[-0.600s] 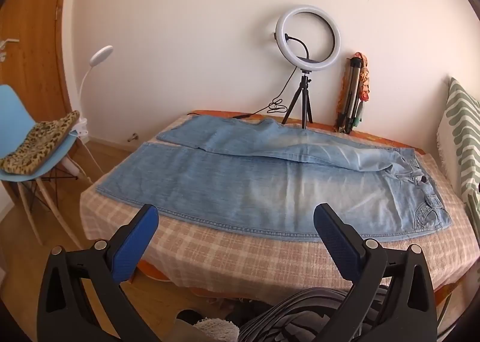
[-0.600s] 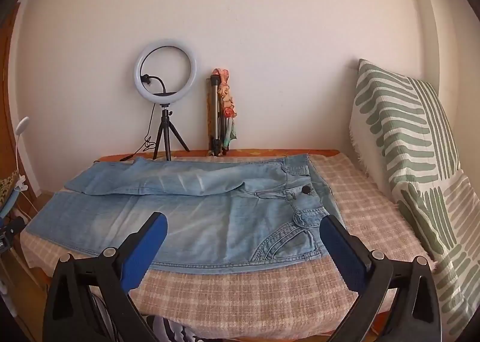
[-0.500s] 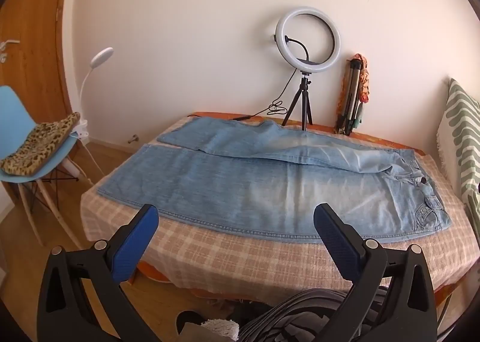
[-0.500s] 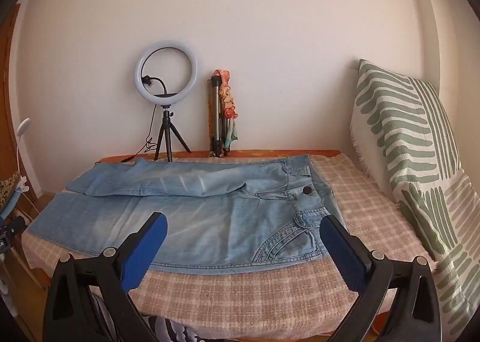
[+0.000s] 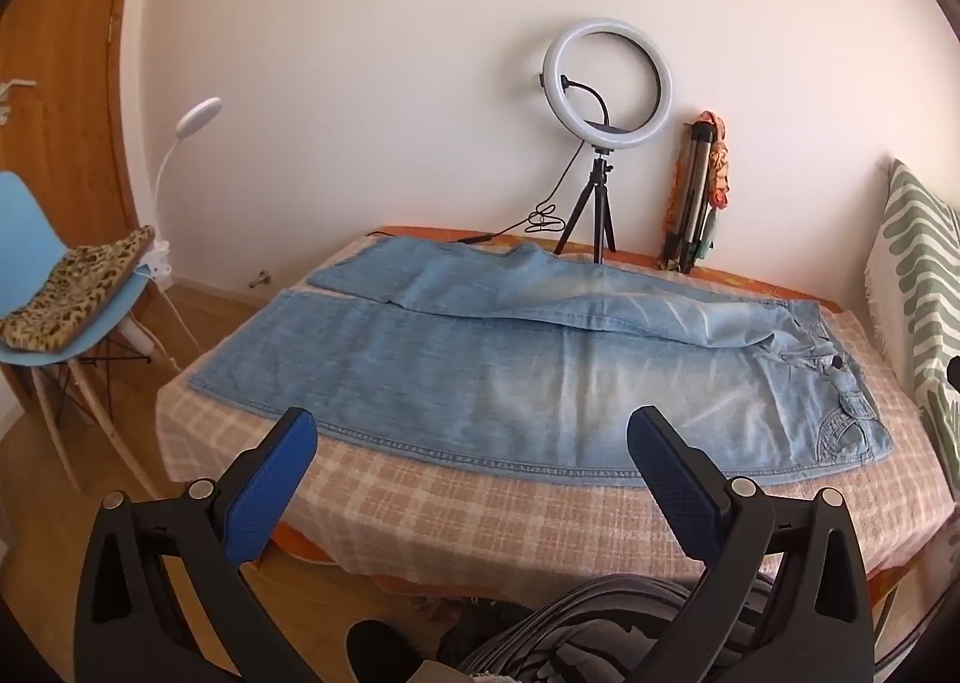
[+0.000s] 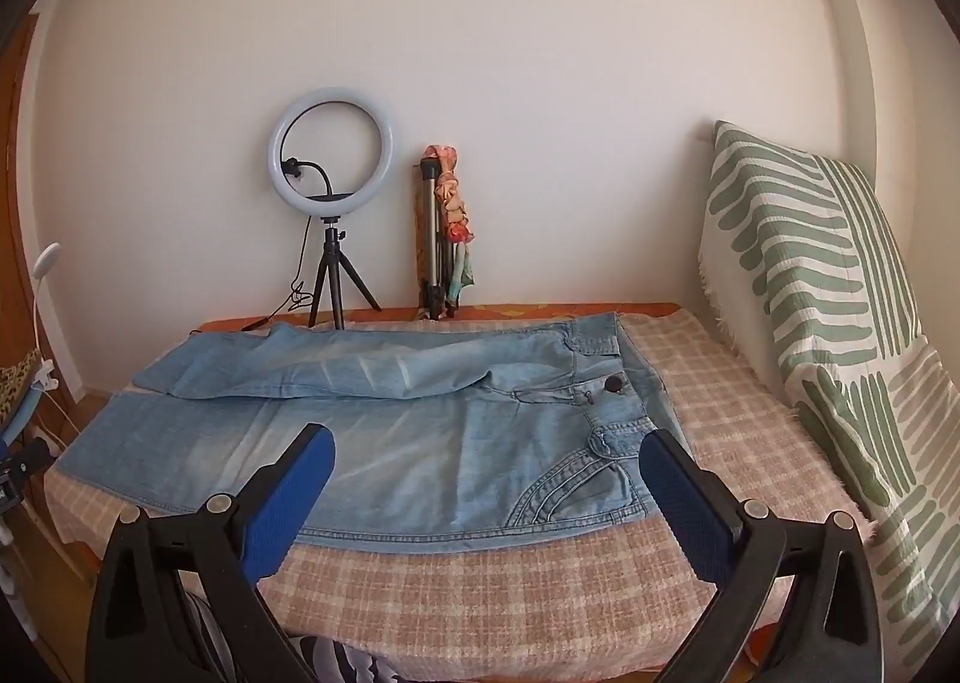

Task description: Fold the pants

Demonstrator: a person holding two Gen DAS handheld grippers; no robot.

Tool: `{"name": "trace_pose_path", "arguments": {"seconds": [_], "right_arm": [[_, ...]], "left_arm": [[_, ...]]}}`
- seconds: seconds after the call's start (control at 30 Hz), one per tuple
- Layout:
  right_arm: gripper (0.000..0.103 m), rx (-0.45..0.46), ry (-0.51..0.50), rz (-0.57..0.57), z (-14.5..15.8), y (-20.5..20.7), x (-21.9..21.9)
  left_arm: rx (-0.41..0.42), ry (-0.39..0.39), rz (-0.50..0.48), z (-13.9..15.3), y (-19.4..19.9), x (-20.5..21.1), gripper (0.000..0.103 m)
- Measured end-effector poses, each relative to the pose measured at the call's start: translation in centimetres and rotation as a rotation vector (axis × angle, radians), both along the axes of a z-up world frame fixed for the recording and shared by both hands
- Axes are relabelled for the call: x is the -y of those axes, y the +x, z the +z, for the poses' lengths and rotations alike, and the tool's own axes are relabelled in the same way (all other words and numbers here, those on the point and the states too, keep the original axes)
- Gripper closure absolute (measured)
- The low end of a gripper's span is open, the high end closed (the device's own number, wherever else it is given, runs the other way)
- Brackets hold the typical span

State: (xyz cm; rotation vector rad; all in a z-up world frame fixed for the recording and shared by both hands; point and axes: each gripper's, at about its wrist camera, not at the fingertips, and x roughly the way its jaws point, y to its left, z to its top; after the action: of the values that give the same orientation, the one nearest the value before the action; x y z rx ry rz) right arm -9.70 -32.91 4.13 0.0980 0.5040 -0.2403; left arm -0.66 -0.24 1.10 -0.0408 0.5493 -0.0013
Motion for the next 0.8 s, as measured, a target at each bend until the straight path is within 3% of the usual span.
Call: {"name": "trace_pose_path", "arguments": {"seconds": [0.23, 0.8], "right_arm": [[0.000, -0.001, 0.009, -0.003, -0.22, 0.00, 0.21], [0.000, 0.003, 0.015, -0.001, -0.44, -0.22, 0.17]], "left_arm": [[-0.005, -0.036, 0.005, 0.11, 0.02, -0.31, 0.000], [0.005, -0.015, 0.017, 0.01, -0.30, 0.08, 0.000]]}}
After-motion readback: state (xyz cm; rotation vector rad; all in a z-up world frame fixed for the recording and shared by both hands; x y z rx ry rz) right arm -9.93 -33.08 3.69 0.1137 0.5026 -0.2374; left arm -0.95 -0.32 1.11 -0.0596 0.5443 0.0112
